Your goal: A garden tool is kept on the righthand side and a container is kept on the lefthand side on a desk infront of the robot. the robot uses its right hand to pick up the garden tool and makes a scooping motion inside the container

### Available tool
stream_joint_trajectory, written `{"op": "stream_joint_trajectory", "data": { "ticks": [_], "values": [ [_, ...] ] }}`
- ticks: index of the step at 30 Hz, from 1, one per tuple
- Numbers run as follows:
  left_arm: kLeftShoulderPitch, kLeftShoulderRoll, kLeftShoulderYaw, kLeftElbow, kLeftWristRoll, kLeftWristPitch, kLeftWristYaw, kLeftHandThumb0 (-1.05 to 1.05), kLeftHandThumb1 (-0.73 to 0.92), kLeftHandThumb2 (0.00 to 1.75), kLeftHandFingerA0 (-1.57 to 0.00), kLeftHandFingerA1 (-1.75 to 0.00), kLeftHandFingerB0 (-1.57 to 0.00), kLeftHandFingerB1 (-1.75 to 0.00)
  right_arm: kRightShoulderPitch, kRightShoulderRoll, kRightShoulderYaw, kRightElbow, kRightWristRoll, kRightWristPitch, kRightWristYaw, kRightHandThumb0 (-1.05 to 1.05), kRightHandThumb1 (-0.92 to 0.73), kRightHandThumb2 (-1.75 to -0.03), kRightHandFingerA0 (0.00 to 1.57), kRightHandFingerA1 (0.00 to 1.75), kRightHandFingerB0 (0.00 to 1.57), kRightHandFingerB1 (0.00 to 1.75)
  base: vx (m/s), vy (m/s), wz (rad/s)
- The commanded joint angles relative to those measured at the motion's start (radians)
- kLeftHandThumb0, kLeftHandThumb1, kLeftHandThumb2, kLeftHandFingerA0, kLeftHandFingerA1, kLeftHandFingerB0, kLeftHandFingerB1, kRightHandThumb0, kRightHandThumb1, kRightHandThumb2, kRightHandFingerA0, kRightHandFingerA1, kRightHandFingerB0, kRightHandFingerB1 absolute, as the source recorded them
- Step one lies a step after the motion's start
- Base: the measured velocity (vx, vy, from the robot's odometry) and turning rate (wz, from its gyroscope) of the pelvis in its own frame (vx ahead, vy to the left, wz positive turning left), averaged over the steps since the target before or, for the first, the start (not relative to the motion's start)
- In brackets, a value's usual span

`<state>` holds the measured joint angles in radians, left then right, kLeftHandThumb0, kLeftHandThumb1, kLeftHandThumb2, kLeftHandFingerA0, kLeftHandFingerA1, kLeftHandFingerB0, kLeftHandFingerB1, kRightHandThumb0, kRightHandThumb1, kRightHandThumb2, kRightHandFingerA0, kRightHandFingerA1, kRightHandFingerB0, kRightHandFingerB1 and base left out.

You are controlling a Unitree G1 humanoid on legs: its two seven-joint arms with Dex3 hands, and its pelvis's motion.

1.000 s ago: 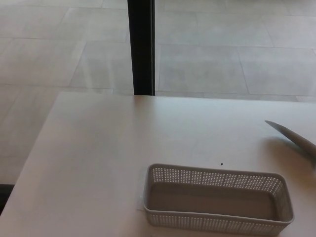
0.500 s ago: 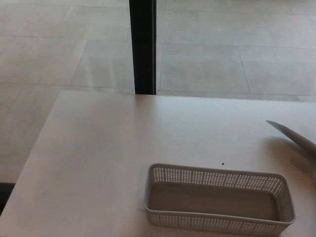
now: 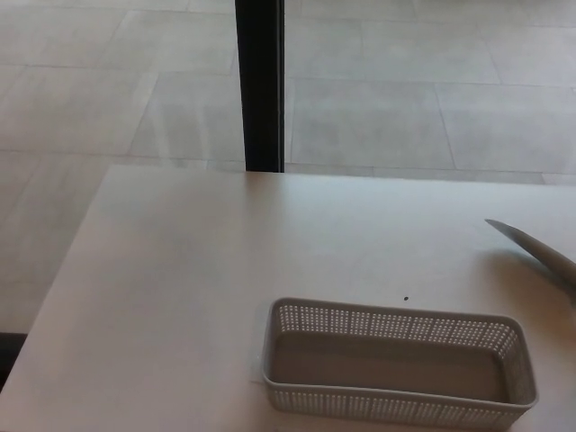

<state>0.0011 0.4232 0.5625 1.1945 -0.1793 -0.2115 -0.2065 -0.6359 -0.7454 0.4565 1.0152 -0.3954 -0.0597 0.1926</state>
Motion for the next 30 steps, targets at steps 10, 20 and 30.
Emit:
{"op": "stream_joint_trajectory", "data": {
  "ticks": [10,20,30],
  "values": [
    [0.007,-0.006,-0.029,0.023,-0.027,-0.035,-0.015,-1.05,-0.07,1.34,-0.99,-1.33,-0.96,-1.25,0.040,0.056,-0.075,-0.021,-0.021,0.046,0.021,-0.47,-0.67,-0.62,0.43,0.56,0.20,0.29,0.00,0.000,0.00],
    [0.004,0.003,-0.037,0.039,-0.036,-0.019,-0.013,-1.05,-0.10,1.41,-0.95,-1.36,-1.12,-1.11,0.069,0.070,-0.010,-0.021,-0.133,0.044,-0.029,-0.60,-0.52,-0.83,0.24,0.61,0.06,0.38,0.00,0.000,0.00],
    [-0.009,0.012,-0.057,0.043,-0.032,-0.007,-0.005,-1.05,-0.20,1.36,-0.97,-1.23,-1.04,-1.22,0.117,0.101,0.100,0.020,-0.244,0.036,-0.211,-0.44,-0.62,-0.59,0.81,1.06,0.22,0.29,0.00,0.000,0.00]
  ]
}}
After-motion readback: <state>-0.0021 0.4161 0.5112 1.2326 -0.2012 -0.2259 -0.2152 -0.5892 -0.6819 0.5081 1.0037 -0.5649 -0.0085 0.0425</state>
